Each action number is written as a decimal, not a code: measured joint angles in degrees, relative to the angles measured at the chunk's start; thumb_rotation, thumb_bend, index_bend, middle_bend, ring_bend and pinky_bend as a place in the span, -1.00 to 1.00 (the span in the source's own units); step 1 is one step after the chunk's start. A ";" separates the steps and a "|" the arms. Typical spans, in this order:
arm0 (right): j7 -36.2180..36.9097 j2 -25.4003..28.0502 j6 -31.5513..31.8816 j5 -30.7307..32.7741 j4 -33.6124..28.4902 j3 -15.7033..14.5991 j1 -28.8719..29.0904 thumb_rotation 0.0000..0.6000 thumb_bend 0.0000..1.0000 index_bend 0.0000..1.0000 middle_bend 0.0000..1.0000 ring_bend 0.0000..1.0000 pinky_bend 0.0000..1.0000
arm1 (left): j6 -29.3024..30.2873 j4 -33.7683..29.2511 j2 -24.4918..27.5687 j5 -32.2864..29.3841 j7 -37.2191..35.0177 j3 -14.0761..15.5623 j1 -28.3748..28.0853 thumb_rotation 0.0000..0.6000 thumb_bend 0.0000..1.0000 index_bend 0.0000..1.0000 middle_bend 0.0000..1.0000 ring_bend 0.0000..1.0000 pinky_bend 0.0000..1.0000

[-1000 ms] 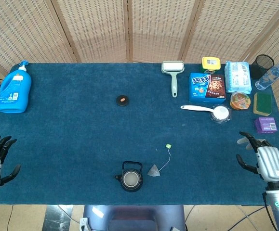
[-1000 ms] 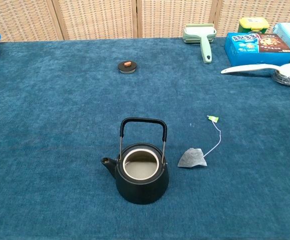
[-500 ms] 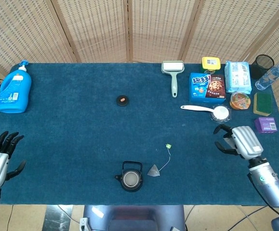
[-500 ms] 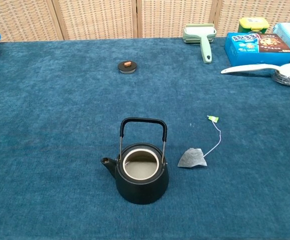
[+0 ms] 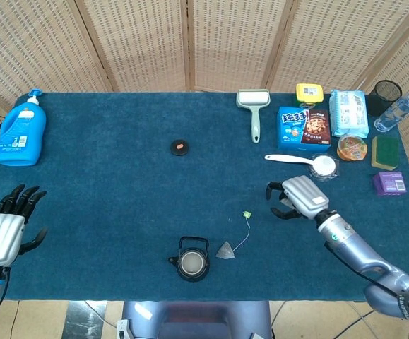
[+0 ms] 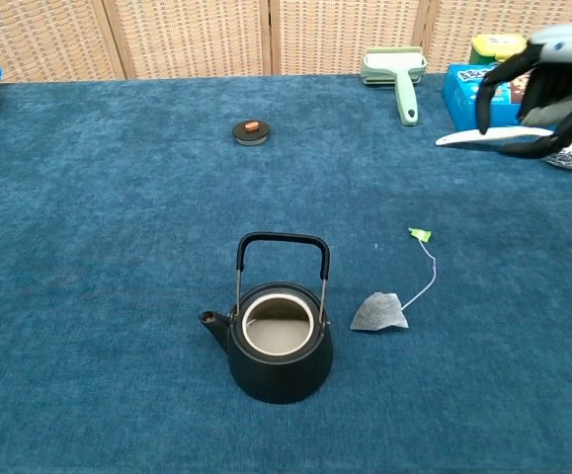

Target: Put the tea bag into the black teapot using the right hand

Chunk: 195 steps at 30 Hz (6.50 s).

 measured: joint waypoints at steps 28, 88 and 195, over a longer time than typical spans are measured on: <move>-12.48 -11.93 -7.57 9.46 7.60 -2.43 6.70 1.00 -0.11 -0.15 1.00 1.00 1.00 | -0.02 0.81 0.40 -1.18 -1.87 0.20 -0.81 1.00 -0.30 -0.72 -0.77 -1.00 -0.73; -20.34 -17.95 -8.80 15.70 12.24 -4.10 8.28 1.00 -0.12 -0.07 1.00 1.00 1.00 | 1.82 4.70 0.26 -1.80 -6.78 0.75 0.61 1.00 -0.30 -0.72 -0.77 -1.00 -0.73; 23.16 15.38 9.13 -5.62 -21.48 -2.35 -1.06 1.00 0.11 0.23 1.00 1.00 1.00 | 2.51 6.51 -0.70 -0.68 -9.81 3.20 3.24 1.00 -0.30 -0.72 -0.77 -1.00 -0.73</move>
